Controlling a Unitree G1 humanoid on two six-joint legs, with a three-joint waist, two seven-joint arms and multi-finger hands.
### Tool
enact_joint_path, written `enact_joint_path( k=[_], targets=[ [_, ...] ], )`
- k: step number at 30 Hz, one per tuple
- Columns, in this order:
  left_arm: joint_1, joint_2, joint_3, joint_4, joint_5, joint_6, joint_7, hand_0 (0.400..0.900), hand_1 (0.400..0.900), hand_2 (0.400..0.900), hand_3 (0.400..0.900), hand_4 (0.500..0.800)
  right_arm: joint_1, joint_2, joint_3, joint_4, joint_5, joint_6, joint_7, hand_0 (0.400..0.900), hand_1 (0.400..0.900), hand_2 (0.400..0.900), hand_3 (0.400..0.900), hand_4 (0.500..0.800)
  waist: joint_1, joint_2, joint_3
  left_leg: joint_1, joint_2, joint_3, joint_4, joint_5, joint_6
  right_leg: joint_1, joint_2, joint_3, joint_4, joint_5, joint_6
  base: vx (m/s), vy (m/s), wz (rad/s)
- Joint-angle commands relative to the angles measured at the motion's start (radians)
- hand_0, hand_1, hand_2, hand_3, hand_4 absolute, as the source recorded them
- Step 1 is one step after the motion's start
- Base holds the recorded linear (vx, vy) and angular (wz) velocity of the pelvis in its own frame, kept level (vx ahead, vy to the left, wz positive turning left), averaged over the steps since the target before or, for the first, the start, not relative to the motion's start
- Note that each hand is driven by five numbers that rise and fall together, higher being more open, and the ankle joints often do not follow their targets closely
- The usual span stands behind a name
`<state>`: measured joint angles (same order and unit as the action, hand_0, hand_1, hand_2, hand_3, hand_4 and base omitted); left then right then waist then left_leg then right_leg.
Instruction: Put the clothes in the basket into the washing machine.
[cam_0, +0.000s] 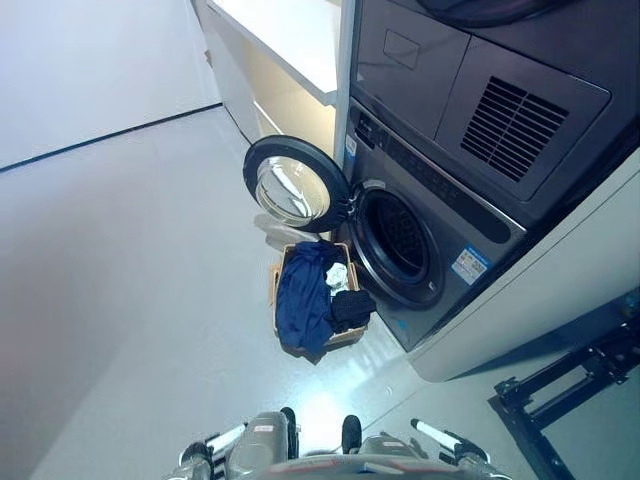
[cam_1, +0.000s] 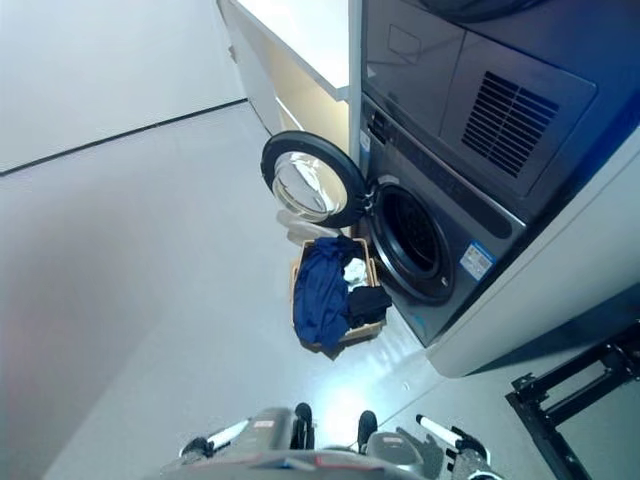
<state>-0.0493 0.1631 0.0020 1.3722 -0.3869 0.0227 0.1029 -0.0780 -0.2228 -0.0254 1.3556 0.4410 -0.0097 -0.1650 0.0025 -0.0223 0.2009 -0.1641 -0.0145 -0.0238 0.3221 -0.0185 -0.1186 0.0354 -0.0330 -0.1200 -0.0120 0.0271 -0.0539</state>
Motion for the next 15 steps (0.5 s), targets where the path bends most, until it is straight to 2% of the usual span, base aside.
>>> enact_joint_path(
  k=[1, 2, 3, 5, 8, 9, 13, 15],
  targets=[
    [0.026, 0.018, 0.019, -0.003, -0.017, -0.017, 0.028, 0.900, 0.900, 0.900, 0.900, 0.800, 0.008, -0.037, -0.014, -0.023, -0.010, -0.019, -0.016, 0.900, 0.900, 0.900, 0.900, 0.800, 0.009, 0.006, -0.011, -0.040, -0.026, -0.001, -0.151, 0.060, 0.071, 0.118, 0.047, 0.018, 0.047, -0.215, 0.066, 0.28, 0.120, -0.11],
    [0.035, 0.015, 0.021, 0.000, -0.017, -0.018, 0.034, 0.900, 0.900, 0.900, 0.900, 0.800, 0.009, -0.038, -0.014, -0.023, -0.014, -0.021, -0.020, 0.900, 0.900, 0.900, 0.900, 0.800, 0.012, 0.009, -0.018, -0.046, -0.015, -0.012, -0.263, 0.099, 0.065, 0.143, 0.054, 0.021, 0.028, -0.223, 0.071, 0.28, 0.121, -0.11],
    [0.035, 0.015, 0.021, 0.000, -0.017, -0.018, 0.034, 0.900, 0.900, 0.900, 0.900, 0.800, 0.009, -0.038, -0.014, -0.023, -0.014, -0.021, -0.020, 0.900, 0.900, 0.900, 0.900, 0.800, 0.013, 0.008, -0.018, -0.040, -0.016, -0.011, -0.273, 0.104, 0.065, 0.146, 0.052, 0.022, 0.026, -0.222, 0.072, 0.28, 0.139, -0.10],
    [0.044, 0.016, 0.025, 0.003, -0.018, -0.022, 0.040, 0.900, 0.900, 0.900, 0.900, 0.800, 0.009, -0.039, -0.014, -0.022, -0.017, -0.024, -0.021, 0.900, 0.900, 0.900, 0.900, 0.800, 0.013, 0.005, -0.029, -0.062, 0.006, -0.005, -0.367, 0.129, 0.047, 0.174, 0.050, 0.033, 0.009, -0.236, 0.081, 0.30, 0.192, -0.13],
    [0.050, 0.025, 0.032, 0.010, -0.019, -0.023, 0.040, 0.900, 0.900, 0.900, 0.900, 0.800, 0.008, -0.036, -0.015, -0.015, -0.024, -0.024, -0.015, 0.900, 0.900, 0.900, 0.900, 0.800, 0.036, -0.010, -0.048, -0.058, 0.023, 0.014, -0.362, 0.166, 0.041, 0.217, 0.030, 0.055, -0.016, -0.242, 0.099, 0.42, 0.309, -0.31],
    [0.050, 0.033, 0.035, 0.013, -0.016, -0.018, 0.037, 0.900, 0.900, 0.900, 0.900, 0.800, 0.005, -0.033, -0.015, -0.012, -0.025, -0.019, -0.013, 0.900, 0.900, 0.900, 0.900, 0.800, 0.042, -0.018, -0.059, -0.053, 0.020, 0.015, -0.355, 0.166, 0.054, 0.216, 0.017, 0.059, -0.014, -0.242, 0.106, 0.44, 0.382, -0.29],
    [0.039, 0.068, 0.031, 0.013, 0.011, -0.016, 0.031, 0.900, 0.900, 0.900, 0.900, 0.800, 0.003, -0.005, -0.013, -0.013, -0.023, -0.018, -0.004, 0.900, 0.900, 0.900, 0.900, 0.800, 0.050, -0.072, -0.089, -0.082, -0.005, 0.042, -0.241, 0.093, 0.103, 0.164, -0.038, 0.072, 0.073, -0.235, 0.146, 0.38, 0.376, -0.19],
    [0.024, 0.086, 0.025, 0.002, 0.023, -0.012, 0.023, 0.900, 0.900, 0.900, 0.900, 0.800, -0.003, 0.006, -0.003, -0.030, -0.020, -0.021, 0.001, 0.900, 0.900, 0.900, 0.900, 0.800, 0.054, -0.089, -0.090, -0.074, -0.014, 0.046, -0.224, 0.054, 0.128, 0.103, -0.054, 0.075, 0.181, -0.190, 0.163, 0.29, 0.336, -0.05]
  ],
)
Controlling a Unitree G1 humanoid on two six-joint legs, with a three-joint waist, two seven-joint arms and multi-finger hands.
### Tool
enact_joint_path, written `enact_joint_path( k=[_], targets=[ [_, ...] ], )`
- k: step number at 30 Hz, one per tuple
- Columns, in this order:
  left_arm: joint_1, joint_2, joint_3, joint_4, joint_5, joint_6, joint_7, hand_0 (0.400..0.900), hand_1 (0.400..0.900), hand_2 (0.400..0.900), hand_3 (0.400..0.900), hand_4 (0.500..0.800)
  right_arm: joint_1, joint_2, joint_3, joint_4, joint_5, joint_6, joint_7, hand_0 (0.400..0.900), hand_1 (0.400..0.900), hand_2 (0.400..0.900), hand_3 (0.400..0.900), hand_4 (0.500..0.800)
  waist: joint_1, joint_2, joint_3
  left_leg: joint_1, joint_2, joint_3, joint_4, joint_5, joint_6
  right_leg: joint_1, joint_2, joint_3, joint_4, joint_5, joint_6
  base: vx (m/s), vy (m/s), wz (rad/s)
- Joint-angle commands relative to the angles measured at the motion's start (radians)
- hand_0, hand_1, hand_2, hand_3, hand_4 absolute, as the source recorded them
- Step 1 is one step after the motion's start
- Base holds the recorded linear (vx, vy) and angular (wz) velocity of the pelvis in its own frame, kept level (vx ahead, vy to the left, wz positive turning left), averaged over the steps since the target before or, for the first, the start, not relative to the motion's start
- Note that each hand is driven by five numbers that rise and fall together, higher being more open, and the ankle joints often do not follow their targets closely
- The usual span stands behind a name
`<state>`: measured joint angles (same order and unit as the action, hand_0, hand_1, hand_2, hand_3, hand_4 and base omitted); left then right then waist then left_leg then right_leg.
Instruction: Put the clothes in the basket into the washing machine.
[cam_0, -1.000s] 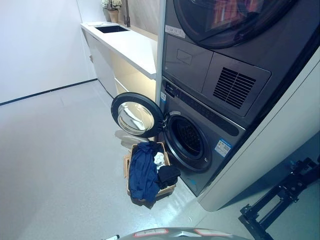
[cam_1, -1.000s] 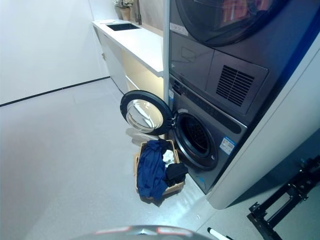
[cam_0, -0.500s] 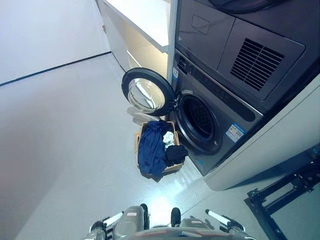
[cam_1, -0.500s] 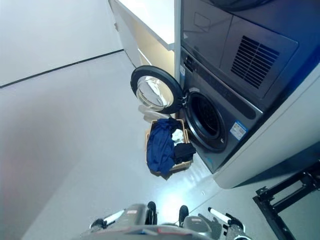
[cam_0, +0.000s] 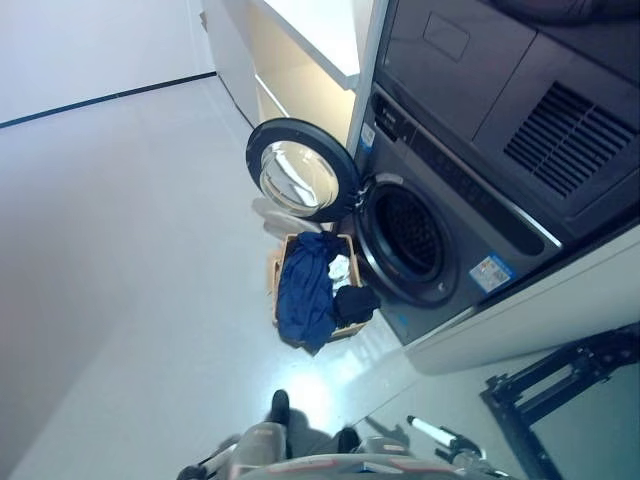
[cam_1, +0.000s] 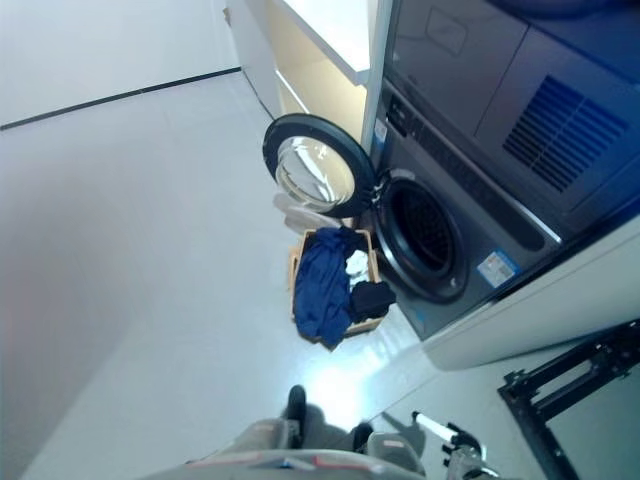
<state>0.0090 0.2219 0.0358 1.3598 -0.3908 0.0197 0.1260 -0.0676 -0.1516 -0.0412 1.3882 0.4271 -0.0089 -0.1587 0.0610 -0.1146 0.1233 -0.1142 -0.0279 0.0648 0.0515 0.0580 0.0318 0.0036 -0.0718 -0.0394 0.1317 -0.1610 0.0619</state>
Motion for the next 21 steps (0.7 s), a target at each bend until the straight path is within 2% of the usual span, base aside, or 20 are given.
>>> enact_joint_path(
  k=[1, 2, 6, 10, 11, 13, 17, 21],
  targets=[
    [-0.041, 0.035, -0.012, 0.009, 0.026, -0.009, 0.001, 0.900, 0.900, 0.900, 0.900, 0.800, -0.018, -0.060, 0.015, -0.078, 0.002, -0.027, -0.006, 0.900, 0.900, 0.900, 0.900, 0.800, -0.007, 0.000, -0.006, -0.111, -0.005, -0.042, 0.041, -0.035, -0.012, 0.098, -0.022, -0.004, 0.112, 0.043, 0.058, 0.29, 0.458, -0.02],
    [-0.056, 0.047, -0.021, 0.001, 0.032, -0.007, 0.003, 0.900, 0.900, 0.900, 0.900, 0.800, -0.028, -0.054, 0.018, -0.103, 0.020, -0.033, 0.001, 0.900, 0.900, 0.900, 0.900, 0.800, -0.021, 0.008, 0.017, -0.065, -0.016, -0.045, 0.015, -0.048, 0.006, 0.015, -0.038, -0.010, 0.276, 0.143, 0.056, 0.20, 0.348, -0.01],
    [-0.073, 0.062, -0.029, -0.004, 0.046, -0.004, 0.006, 0.900, 0.900, 0.900, 0.900, 0.800, -0.037, -0.047, 0.020, -0.120, 0.034, -0.036, -0.002, 0.900, 0.900, 0.900, 0.900, 0.800, -0.040, 0.029, 0.044, 0.010, -0.024, -0.052, -0.037, -0.060, 0.020, -0.070, -0.036, -0.029, 0.378, 0.158, 0.032, 0.19, 0.279, 0.03],
    [-0.086, 0.064, -0.035, -0.003, 0.049, -0.006, 0.012, 0.900, 0.900, 0.900, 0.900, 0.800, -0.040, -0.044, 0.010, -0.122, 0.056, -0.041, -0.009, 0.900, 0.900, 0.900, 0.900, 0.800, -0.051, 0.051, 0.075, 0.066, -0.007, -0.056, -0.069, -0.061, 0.015, -0.135, 0.025, -0.044, 0.230, 0.074, 0.016, 0.16, 0.091, 0.05],
    [-0.093, 0.060, -0.041, -0.001, 0.052, -0.007, 0.013, 0.900, 0.900, 0.900, 0.900, 0.800, -0.039, -0.043, 0.009, -0.122, 0.064, -0.043, -0.013, 0.900, 0.900, 0.900, 0.900, 0.800, -0.058, 0.047, 0.079, 0.078, -0.015, -0.060, -0.075, -0.065, 0.013, -0.150, 0.057, -0.014, 0.102, 0.079, 0.027, 0.15, 0.024, 0.14],
    [-0.095, 0.057, -0.042, 0.000, 0.055, -0.010, 0.014, 0.900, 0.900, 0.900, 0.900, 0.800, -0.036, -0.043, 0.009, -0.121, 0.067, -0.045, -0.014, 0.900, 0.900, 0.900, 0.900, 0.800, -0.059, 0.046, 0.081, 0.095, -0.017, -0.062, -0.082, -0.071, 0.012, -0.142, 0.070, 0.008, 0.013, 0.108, 0.036, 0.16, 0.000, 0.11],
    [-0.097, 0.048, -0.045, 0.005, 0.061, -0.014, 0.016, 0.900, 0.900, 0.900, 0.900, 0.800, -0.024, -0.044, 0.018, -0.126, 0.055, -0.046, -0.014, 0.900, 0.900, 0.900, 0.900, 0.800, -0.063, 0.043, 0.083, 0.121, -0.024, -0.077, -0.083, -0.084, 0.004, -0.154, 0.074, 0.066, -0.133, 0.189, 0.056, 0.17, -0.074, 0.21],
    [-0.084, 0.030, -0.042, 0.008, 0.059, -0.016, 0.011, 0.900, 0.900, 0.900, 0.900, 0.800, -0.015, -0.046, 0.032, -0.141, 0.038, -0.043, -0.009, 0.900, 0.900, 0.900, 0.900, 0.800, -0.062, 0.045, 0.066, 0.156, -0.026, -0.096, -0.084, -0.106, -0.009, -0.129, 0.062, 0.050, -0.127, 0.201, 0.051, 0.19, -0.204, 0.29]
  ],
)
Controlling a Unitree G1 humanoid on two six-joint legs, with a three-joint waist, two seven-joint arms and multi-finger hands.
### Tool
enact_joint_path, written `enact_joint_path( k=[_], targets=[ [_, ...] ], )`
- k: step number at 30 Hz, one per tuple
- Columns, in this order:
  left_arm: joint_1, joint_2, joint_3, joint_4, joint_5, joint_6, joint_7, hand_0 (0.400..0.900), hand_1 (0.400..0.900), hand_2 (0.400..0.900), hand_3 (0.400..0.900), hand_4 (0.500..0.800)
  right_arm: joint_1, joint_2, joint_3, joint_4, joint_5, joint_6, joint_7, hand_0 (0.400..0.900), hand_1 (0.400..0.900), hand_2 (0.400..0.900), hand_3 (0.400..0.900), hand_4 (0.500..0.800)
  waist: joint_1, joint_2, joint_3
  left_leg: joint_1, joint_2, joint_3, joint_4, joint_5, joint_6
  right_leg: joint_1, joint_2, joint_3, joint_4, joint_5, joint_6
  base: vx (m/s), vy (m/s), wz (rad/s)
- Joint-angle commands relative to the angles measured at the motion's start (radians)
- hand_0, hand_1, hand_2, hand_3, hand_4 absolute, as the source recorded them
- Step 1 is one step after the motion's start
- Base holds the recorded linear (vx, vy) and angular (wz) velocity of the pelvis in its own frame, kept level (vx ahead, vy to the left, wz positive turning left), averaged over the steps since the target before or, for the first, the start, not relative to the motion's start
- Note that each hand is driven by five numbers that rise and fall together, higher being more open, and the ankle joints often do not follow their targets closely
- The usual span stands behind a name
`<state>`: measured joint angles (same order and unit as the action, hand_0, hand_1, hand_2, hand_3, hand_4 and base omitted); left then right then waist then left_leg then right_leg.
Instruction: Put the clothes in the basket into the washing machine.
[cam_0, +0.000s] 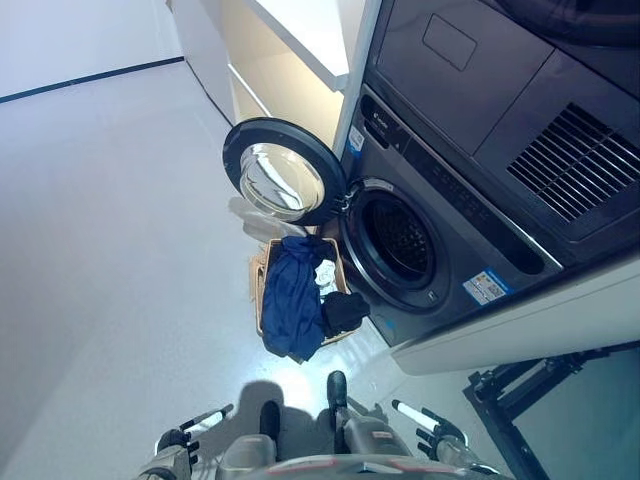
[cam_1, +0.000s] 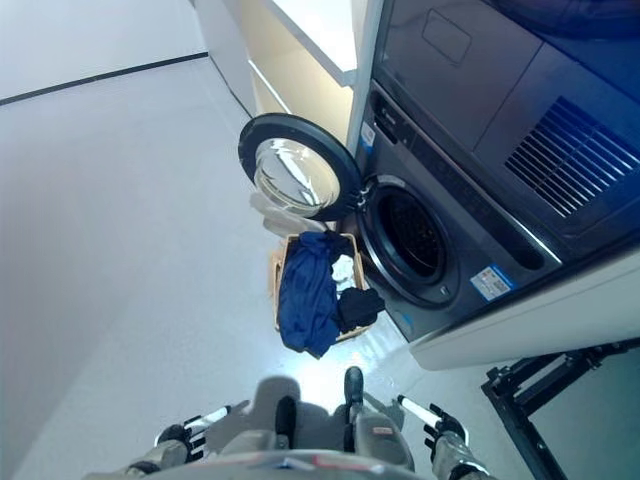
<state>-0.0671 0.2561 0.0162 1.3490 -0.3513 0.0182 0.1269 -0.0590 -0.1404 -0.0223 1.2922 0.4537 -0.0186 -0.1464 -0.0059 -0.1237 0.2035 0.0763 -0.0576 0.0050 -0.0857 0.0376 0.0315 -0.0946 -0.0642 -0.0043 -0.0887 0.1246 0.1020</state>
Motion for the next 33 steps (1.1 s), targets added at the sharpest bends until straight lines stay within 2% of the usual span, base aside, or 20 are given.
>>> enact_joint_path(
  k=[1, 4, 5, 6, 7, 10, 11, 14, 18, 20, 22, 25, 28, 30, 33],
  targets=[
    [-0.004, -0.010, -0.021, 0.019, 0.018, -0.012, 0.009, 0.900, 0.900, 0.900, 0.900, 0.800, -0.023, -0.061, 0.017, -0.047, 0.005, -0.032, -0.021, 0.900, 0.900, 0.900, 0.900, 0.800, 0.002, 0.060, -0.022, -0.025, 0.010, -0.041, 0.050, -0.089, -0.012, -0.023, 0.056, 0.011, 0.097, -0.092, 0.006, 0.22, -0.278, 0.22],
    [0.009, -0.032, -0.015, 0.017, 0.004, -0.015, 0.002, 0.900, 0.900, 0.900, 0.900, 0.800, -0.023, -0.074, 0.032, -0.056, -0.014, -0.028, -0.008, 0.900, 0.900, 0.900, 0.900, 0.800, -0.002, 0.078, -0.039, -0.018, 0.028, -0.061, 0.078, -0.116, -0.034, -0.006, 0.061, -0.013, 0.117, -0.127, -0.014, 0.24, -0.346, 0.33],
    [0.015, -0.042, -0.013, 0.015, -0.006, -0.012, -0.002, 0.900, 0.900, 0.900, 0.900, 0.800, -0.025, -0.084, 0.037, -0.057, -0.018, -0.027, -0.009, 0.900, 0.900, 0.900, 0.900, 0.800, -0.002, 0.085, -0.034, -0.039, 0.024, -0.065, 0.177, -0.144, -0.048, 0.013, 0.060, -0.022, 0.122, -0.149, -0.027, 0.19, -0.282, 0.30],
    [0.015, -0.042, -0.013, 0.015, -0.006, -0.012, -0.002, 0.900, 0.900, 0.900, 0.900, 0.800, -0.025, -0.084, 0.037, -0.057, -0.018, -0.027, -0.009, 0.900, 0.900, 0.900, 0.900, 0.800, -0.004, 0.086, -0.034, -0.044, 0.024, -0.066, 0.185, -0.149, -0.048, 0.012, 0.060, -0.023, 0.123, -0.150, -0.027, 0.17, -0.261, 0.31],
    [0.016, -0.049, -0.010, 0.015, -0.017, -0.011, -0.002, 0.900, 0.900, 0.900, 0.900, 0.800, -0.026, -0.089, 0.041, -0.062, -0.016, -0.029, -0.007, 0.900, 0.900, 0.900, 0.900, 0.800, -0.003, 0.090, -0.021, -0.074, 0.017, -0.059, 0.276, -0.159, -0.061, 0.033, 0.059, -0.031, 0.128, -0.164, -0.036, 0.08, -0.171, 0.28],
    [0.015, -0.064, -0.019, 0.003, -0.033, -0.012, 0.004, 0.900, 0.900, 0.900, 0.900, 0.800, -0.036, -0.107, 0.042, -0.079, -0.014, -0.031, -0.012, 0.900, 0.900, 0.900, 0.900, 0.800, -0.001, 0.096, 0.024, -0.182, 0.027, -0.025, 0.478, -0.113, -0.082, 0.056, 0.046, -0.063, 0.152, -0.193, -0.061, 0.06, -0.229, 0.35],
    [0.015, -0.065, -0.022, 0.005, -0.033, -0.010, -0.001, 0.900, 0.900, 0.900, 0.900, 0.800, -0.040, -0.110, 0.039, -0.082, -0.010, -0.031, -0.014, 0.900, 0.900, 0.900, 0.900, 0.800, -0.002, 0.097, 0.030, -0.194, 0.032, -0.010, 0.468, -0.106, -0.079, 0.063, 0.044, -0.068, 0.153, -0.204, -0.066, 0.07, -0.158, 0.18],
    [0.026, -0.073, -0.023, 0.009, -0.033, -0.011, 0.001, 0.900, 0.900, 0.900, 0.900, 0.800, -0.045, -0.116, 0.042, -0.078, -0.009, -0.031, -0.013, 0.900, 0.900, 0.900, 0.900, 0.800, 0.003, 0.107, 0.026, -0.202, 0.011, -0.008, 0.345, -0.114, -0.067, 0.085, 0.044, -0.072, 0.140, -0.213, -0.060, 0.14, -0.063, 0.04],
    [0.045, -0.079, -0.031, 0.010, -0.023, -0.015, 0.011, 0.900, 0.900, 0.900, 0.900, 0.800, -0.038, -0.124, 0.059, -0.073, -0.045, -0.030, -0.012, 0.900, 0.900, 0.900, 0.900, 0.800, 0.008, 0.129, 0.011, -0.203, 0.020, -0.059, 0.107, 0.001, -0.072, 0.114, 0.059, -0.081, 0.114, -0.225, -0.054, 0.19, 0.050, -0.04],
    [0.046, -0.074, -0.030, 0.015, -0.015, -0.014, 0.010, 0.900, 0.900, 0.900, 0.900, 0.800, -0.039, -0.122, 0.059, -0.065, -0.051, -0.029, -0.012, 0.900, 0.900, 0.900, 0.900, 0.800, 0.011, 0.127, 0.005, -0.215, 0.024, -0.055, 0.081, 0.025, -0.082, 0.142, 0.062, -0.077, 0.095, -0.232, -0.054, 0.22, 0.147, -0.13],
    [0.051, -0.071, -0.027, 0.021, -0.008, -0.012, 0.006, 0.900, 0.900, 0.900, 0.900, 0.800, -0.037, -0.114, 0.060, -0.053, -0.064, -0.023, -0.005, 0.900, 0.900, 0.900, 0.900, 0.800, 0.017, 0.120, -0.005, -0.189, 0.028, -0.046, 0.066, 0.020, -0.071, 0.165, 0.055, -0.072, 0.085, -0.237, -0.046, 0.26, 0.241, -0.30],
    [0.055, -0.061, -0.029, 0.021, 0.009, -0.011, -0.002, 0.900, 0.900, 0.900, 0.900, 0.800, -0.037, -0.101, 0.064, -0.045, -0.074, -0.017, 0.007, 0.900, 0.900, 0.900, 0.900, 0.800, 0.030, 0.099, -0.018, -0.183, 0.010, -0.031, 0.108, -0.019, -0.044, 0.168, 0.027, -0.053, 0.103, -0.243, -0.025, 0.22, 0.322, -0.30],
    [0.042, -0.035, -0.030, 0.017, 0.027, -0.006, -0.010, 0.900, 0.900, 0.900, 0.900, 0.800, -0.048, -0.078, 0.081, -0.055, -0.085, -0.015, 0.015, 0.900, 0.900, 0.900, 0.900, 0.800, 0.035, 0.075, -0.009, -0.179, 0.004, 0.002, 0.153, -0.069, -0.015, 0.103, 0.009, -0.036, 0.247, -0.239, 0.004, 0.12, 0.315, -0.29],
    [0.026, -0.011, -0.034, 0.008, 0.039, -0.003, -0.007, 0.900, 0.900, 0.900, 0.900, 0.800, -0.058, -0.072, 0.084, -0.073, -0.077, -0.018, 0.019, 0.900, 0.900, 0.900, 0.900, 0.800, 0.029, 0.067, 0.011, -0.166, 0.007, 0.013, 0.158, -0.077, -0.004, 0.039, 0.006, -0.033, 0.358, -0.227, 0.025, 0.05, 0.269, -0.13],
    [0.009, 0.011, -0.037, -0.007, 0.044, -0.005, -0.002, 0.900, 0.900, 0.900, 0.900, 0.800, -0.070, -0.057, 0.107, -0.107, -0.081, -0.022, 0.018, 0.900, 0.900, 0.900, 0.900, 0.800, 0.025, 0.058, 0.021, -0.153, 0.007, 0.007, 0.149, -0.084, 0.004, -0.015, 0.014, -0.027, 0.396, -0.213, 0.015, 0.05, 0.194, -0.02]
  ],
)
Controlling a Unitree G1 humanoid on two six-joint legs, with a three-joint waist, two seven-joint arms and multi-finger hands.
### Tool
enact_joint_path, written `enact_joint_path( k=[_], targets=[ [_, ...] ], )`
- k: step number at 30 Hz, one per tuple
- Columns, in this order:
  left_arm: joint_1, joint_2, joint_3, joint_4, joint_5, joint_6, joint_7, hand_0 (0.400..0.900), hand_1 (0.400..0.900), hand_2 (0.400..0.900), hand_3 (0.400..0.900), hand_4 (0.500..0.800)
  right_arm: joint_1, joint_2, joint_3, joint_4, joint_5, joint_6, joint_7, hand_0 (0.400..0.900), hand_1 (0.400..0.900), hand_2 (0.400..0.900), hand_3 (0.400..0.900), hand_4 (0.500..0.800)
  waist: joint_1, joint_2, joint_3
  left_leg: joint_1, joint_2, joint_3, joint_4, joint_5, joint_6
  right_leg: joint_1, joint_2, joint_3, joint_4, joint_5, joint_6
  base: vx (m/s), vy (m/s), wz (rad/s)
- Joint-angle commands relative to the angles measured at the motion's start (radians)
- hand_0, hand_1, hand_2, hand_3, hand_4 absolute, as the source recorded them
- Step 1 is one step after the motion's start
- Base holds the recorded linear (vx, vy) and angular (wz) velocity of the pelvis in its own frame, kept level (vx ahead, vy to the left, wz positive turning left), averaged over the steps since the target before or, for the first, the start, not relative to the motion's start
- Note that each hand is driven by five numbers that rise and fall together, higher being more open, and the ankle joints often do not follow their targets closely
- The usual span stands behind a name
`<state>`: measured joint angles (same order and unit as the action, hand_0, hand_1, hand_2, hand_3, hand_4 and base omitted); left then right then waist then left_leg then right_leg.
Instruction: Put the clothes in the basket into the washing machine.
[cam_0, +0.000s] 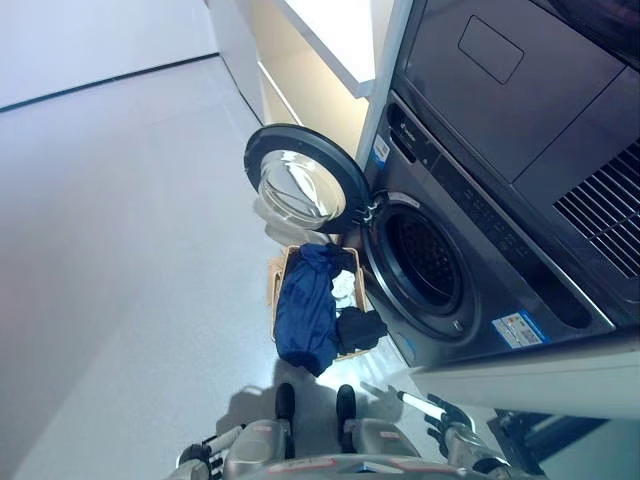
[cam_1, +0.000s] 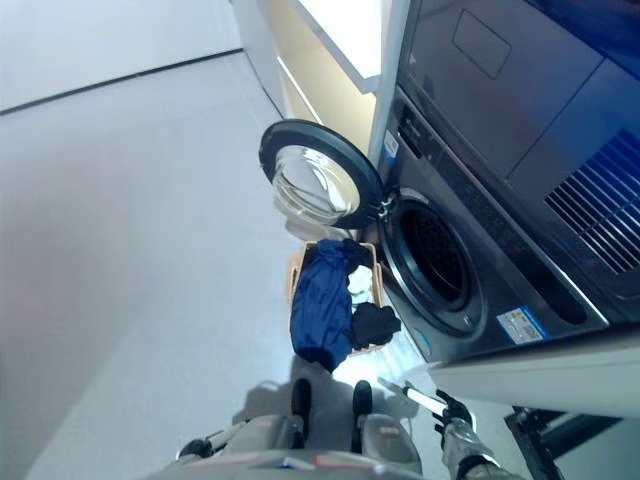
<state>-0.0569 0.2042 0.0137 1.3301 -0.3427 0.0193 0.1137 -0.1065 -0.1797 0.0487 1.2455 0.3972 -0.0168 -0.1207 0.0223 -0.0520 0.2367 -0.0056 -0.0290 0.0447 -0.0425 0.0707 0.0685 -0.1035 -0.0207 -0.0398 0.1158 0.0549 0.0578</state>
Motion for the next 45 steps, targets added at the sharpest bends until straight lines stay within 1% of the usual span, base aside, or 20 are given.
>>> enact_joint_path(
  k=[1, 4, 5, 6, 7, 11, 15, 20, 21, 22, 23, 25, 26, 27, 29, 32, 35, 40, 44, 45],
  targets=[
    [-0.013, 0.071, -0.033, 0.012, 0.032, -0.006, 0.014, 0.900, 0.900, 0.900, 0.900, 0.800, -0.029, -0.015, 0.050, -0.072, -0.029, -0.027, -0.007, 0.900, 0.900, 0.900, 0.900, 0.800, -0.002, -0.017, -0.007, -0.073, -0.021, -0.035, 0.104, -0.116, -0.034, -0.017, -0.023, 0.004, 0.163, -0.140, 0.052, 0.02, 0.098, 0.04],
    [-0.044, 0.086, -0.031, -0.011, 0.007, -0.017, 0.031, 0.900, 0.900, 0.900, 0.900, 0.800, -0.059, -0.025, 0.098, -0.155, -0.061, -0.037, -0.018, 0.900, 0.900, 0.900, 0.900, 0.800, 0.003, -0.035, 0.033, -0.100, -0.031, -0.046, 0.136, -0.124, -0.037, -0.049, -0.015, 0.005, 0.038, -0.087, 0.046, -0.04, 0.034, 0.21],
    [-0.069, 0.094, -0.032, -0.023, -0.009, -0.026, 0.043, 0.900, 0.900, 0.900, 0.900, 0.800, -0.085, -0.040, 0.141, -0.233, -0.086, -0.046, -0.030, 0.900, 0.900, 0.900, 0.900, 0.800, 0.003, -0.043, 0.067, -0.135, -0.039, -0.052, 0.177, -0.134, -0.038, -0.084, -0.012, 0.016, 0.014, -0.068, 0.050, -0.08, -0.004, 0.24],
    [-0.069, 0.094, -0.032, -0.023, -0.009, -0.026, 0.043, 0.900, 0.900, 0.900, 0.900, 0.800, -0.085, -0.040, 0.141, -0.233, -0.086, -0.046, -0.030, 0.900, 0.900, 0.900, 0.900, 0.800, 0.002, -0.043, 0.066, -0.138, -0.039, -0.053, 0.180, -0.135, -0.038, -0.085, -0.012, 0.015, 0.015, -0.068, 0.049, -0.05, -0.013, 0.24],
    [-0.069, 0.095, -0.023, -0.041, -0.028, -0.035, 0.049, 0.900, 0.900, 0.900, 0.900, 0.800, -0.093, -0.048, 0.161, -0.294, -0.094, -0.048, -0.021, 0.900, 0.900, 0.900, 0.900, 0.800, 0.002, -0.048, 0.075, -0.159, -0.043, -0.057, 0.201, -0.136, -0.038, -0.080, -0.018, 0.017, 0.013, -0.068, 0.051, -0.01, -0.021, 0.11],
    [-0.089, 0.086, -0.027, -0.072, -0.076, -0.049, 0.070, 0.900, 0.900, 0.900, 0.900, 0.800, -0.155, -0.074, 0.226, -0.384, -0.129, -0.048, -0.016, 0.900, 0.900, 0.900, 0.900, 0.800, 0.025, -0.048, 0.110, -0.214, -0.046, -0.065, 0.201, -0.123, -0.044, -0.118, -0.013, 0.020, 0.022, -0.061, 0.040, -0.05, -0.046, 0.08],
    [-0.138, 0.088, -0.059, -0.112, -0.112, -0.065, 0.093, 0.900, 0.900, 0.900, 0.900, 0.800, -0.290, -0.091, 0.315, -0.417, -0.177, -0.045, -0.030, 0.900, 0.900, 0.900, 0.900, 0.800, 0.043, -0.037, 0.155, -0.296, -0.044, -0.090, 0.222, -0.102, -0.055, -0.187, -0.018, -0.002, 0.038, -0.060, 0.033, -0.08, -0.079, 0.19],
    [-0.206, 0.090, -0.109, -0.172, -0.169, -0.089, 0.116, 0.900, 0.900, 0.900, 0.900, 0.800, -0.479, -0.101, 0.393, -0.390, -0.242, -0.043, -0.080, 0.900, 0.900, 0.900, 0.900, 0.800, 0.061, -0.021, 0.225, -0.396, -0.046, -0.113, 0.276, -0.089, -0.065, -0.291, -0.023, -0.032, 0.104, -0.072, 0.026, -0.07, -0.072, 0.18],
    [-0.202, 0.092, -0.120, -0.242, -0.188, -0.109, 0.139, 0.900, 0.900, 0.900, 0.900, 0.800, -0.510, -0.115, 0.398, -0.386, -0.265, -0.039, -0.107, 0.900, 0.900, 0.900, 0.900, 0.800, 0.069, -0.012, 0.238, -0.420, -0.050, -0.117, 0.286, -0.086, -0.067, -0.316, -0.025, -0.036, 0.121, -0.074, 0.025, -0.04, -0.062, 0.20],
    [-0.198, 0.087, -0.133, -0.274, -0.190, -0.108, 0.135, 0.900, 0.900, 0.900, 0.900, 0.800, -0.525, -0.121, 0.398, -0.380, -0.279, -0.038, -0.122, 0.900, 0.900, 0.900, 0.900, 0.800, 0.071, -0.008, 0.245, -0.434, -0.051, -0.123, 0.290, -0.080, -0.068, -0.330, -0.028, -0.042, 0.130, -0.076, 0.024, -0.04, -0.075, 0.22],
    [-0.223, 0.094, -0.141, -0.283, -0.211, -0.126, 0.156, 0.900, 0.900, 0.900, 0.900, 0.800, -0.574, -0.135, 0.408, -0.359, -0.339, -0.035, -0.171, 0.900, 0.900, 0.900, 0.900, 0.800, 0.077, -0.001, 0.264, -0.460, -0.054, -0.133, 0.298, -0.077, -0.071, -0.360, -0.031, -0.047, 0.149, -0.082, 0.023, -0.03, -0.056, 0.16],
    [-0.238, 0.093, -0.145, -0.293, -0.212, -0.125, 0.160, 0.900, 0.900, 0.900, 0.900, 0.800, -0.601, -0.148, 0.399, -0.351, -0.354, -0.033, -0.198, 0.900, 0.900, 0.900, 0.900, 0.800, 0.077, 0.005, 0.274, -0.483, -0.055, -0.134, 0.310, -0.075, -0.073, -0.385, -0.035, -0.052, 0.172, -0.088, 0.022, -0.04, -0.047, 0.17],
    [-0.263, 0.094, -0.157, -0.298, -0.223, -0.136, 0.177, 0.900, 0.900, 0.900, 0.900, 0.800, -0.644, -0.165, 0.402, -0.324, -0.404, -0.029, -0.250, 0.900, 0.900, 0.900, 0.900, 0.800, 0.080, 0.013, 0.283, -0.517, -0.058, -0.139, 0.320, -0.071, -0.077, -0.421, -0.040, -0.059, 0.191, -0.091, 0.021, -0.04, -0.041, 0.18],
    [-0.266, 0.094, -0.157, -0.298, -0.223, -0.137, 0.177, 0.900, 0.900, 0.900, 0.900, 0.800, -0.646, -0.165, 0.402, -0.323, -0.405, -0.030, -0.251, 0.900, 0.900, 0.900, 0.900, 0.800, 0.079, 0.013, 0.283, -0.522, -0.059, -0.140, 0.324, -0.072, -0.077, -0.425, -0.041, -0.059, 0.195, -0.093, 0.021, -0.03, -0.051, 0.22],
    [-0.295, 0.097, -0.179, -0.332, -0.238, -0.158, 0.203, 0.900, 0.900, 0.900, 0.900, 0.800, -0.701, -0.184, 0.390, -0.263, -0.416, -0.024, -0.311, 0.900, 0.900, 0.900, 0.900, 0.800, 0.084, 0.027, 0.283, -0.580, -0.065, -0.150, 0.345, -0.070, -0.080, -0.483, -0.049, -0.068, 0.227, -0.099, 0.022, -0.03, -0.044, 0.22],
    [-0.308, 0.102, -0.198, -0.423, -0.258, -0.189, 0.242, 0.900, 0.900, 0.900, 0.900, 0.800, -0.751, -0.210, 0.363, -0.237, -0.439, -0.023, -0.417, 0.900, 0.900, 0.900, 0.900, 0.800, 0.091, 0.051, 0.283, -0.686, -0.074, -0.153, 0.395, -0.074, -0.081, -0.595, -0.062, -0.074, 0.294, -0.113, 0.021, -0.03, -0.033, 0.17],
    [-0.333, 0.101, -0.221, -0.465, -0.266, -0.208, 0.265, 0.900, 0.900, 0.900, 0.900, 0.800, -0.808, -0.246, 0.357, -0.197, -0.460, -0.016, -0.487, 0.900, 0.900, 0.900, 0.900, 0.800, 0.097, 0.067, 0.283, -0.789, -0.081, -0.155, 0.459, -0.090, -0.076, -0.702, -0.071, -0.071, 0.360, -0.125, 0.020, -0.01, -0.020, 0.04],
    [-0.370, 0.095, -0.250, -0.515, -0.290, -0.219, 0.264, 0.900, 0.900, 0.900, 0.900, 0.800, -0.855, -0.282, 0.359, -0.105, -0.398, -0.016, -0.463, 0.900, 0.900, 0.900, 0.900, 0.800, 0.105, 0.098, 0.283, -0.965, -0.099, -0.153, 0.613, -0.129, -0.064, -0.882, -0.092, -0.054, 0.529, -0.169, 0.015, -0.02, -0.027, 0.07],
    [-0.396, 0.097, -0.248, -0.568, -0.330, -0.237, 0.269, 0.900, 0.900, 0.900, 0.900, 0.800, -0.883, -0.329, 0.343, -0.073, -0.333, -0.029, -0.442, 0.900, 0.900, 0.900, 0.900, 0.800, 0.109, 0.126, 0.283, -1.139, -0.112, -0.149, 0.767, -0.165, -0.058, -1.069, -0.117, -0.032, 0.704, -0.213, 0.001, -0.04, -0.026, 0.09],
    [-0.392, 0.097, -0.249, -0.568, -0.330, -0.237, 0.269, 0.900, 0.900, 0.900, 0.900, 0.800, -0.880, -0.329, 0.343, -0.072, -0.333, -0.029, -0.442, 0.900, 0.900, 0.900, 0.900, 0.800, 0.110, 0.125, 0.283, -1.131, -0.111, -0.147, 0.767, -0.173, -0.058, -1.061, -0.116, -0.030, 0.705, -0.219, 0.003, -0.04, -0.011, 0.03]
  ],
)
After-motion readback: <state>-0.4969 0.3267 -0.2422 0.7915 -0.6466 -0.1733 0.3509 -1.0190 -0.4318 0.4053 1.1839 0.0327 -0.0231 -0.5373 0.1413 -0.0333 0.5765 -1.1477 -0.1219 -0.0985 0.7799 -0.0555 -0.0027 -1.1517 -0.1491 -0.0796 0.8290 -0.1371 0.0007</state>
